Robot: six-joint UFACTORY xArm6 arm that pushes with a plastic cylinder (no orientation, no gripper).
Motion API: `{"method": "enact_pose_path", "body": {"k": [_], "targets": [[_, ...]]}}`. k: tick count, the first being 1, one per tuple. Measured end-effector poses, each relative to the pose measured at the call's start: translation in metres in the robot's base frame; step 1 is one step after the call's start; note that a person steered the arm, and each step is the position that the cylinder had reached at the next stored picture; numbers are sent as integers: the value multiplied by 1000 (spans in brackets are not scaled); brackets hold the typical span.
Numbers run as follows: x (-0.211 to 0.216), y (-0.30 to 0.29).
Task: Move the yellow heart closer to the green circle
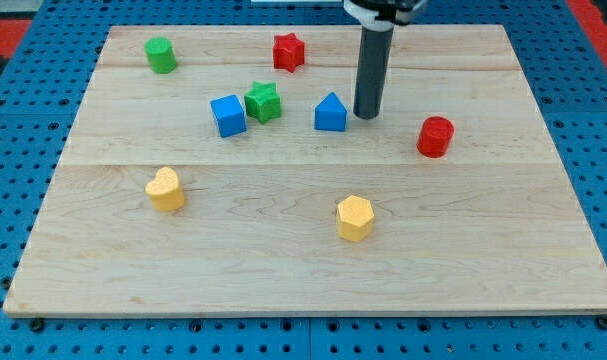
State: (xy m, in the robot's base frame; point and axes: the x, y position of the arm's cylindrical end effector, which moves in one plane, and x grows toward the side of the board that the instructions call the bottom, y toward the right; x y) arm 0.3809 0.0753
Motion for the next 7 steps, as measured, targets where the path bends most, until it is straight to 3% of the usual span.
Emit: {"method": "enact_pose_path", "body": {"k": [2,3,4,7], "targets": [[82,-20],[116,-72],[123,-155],[104,-262]]}}
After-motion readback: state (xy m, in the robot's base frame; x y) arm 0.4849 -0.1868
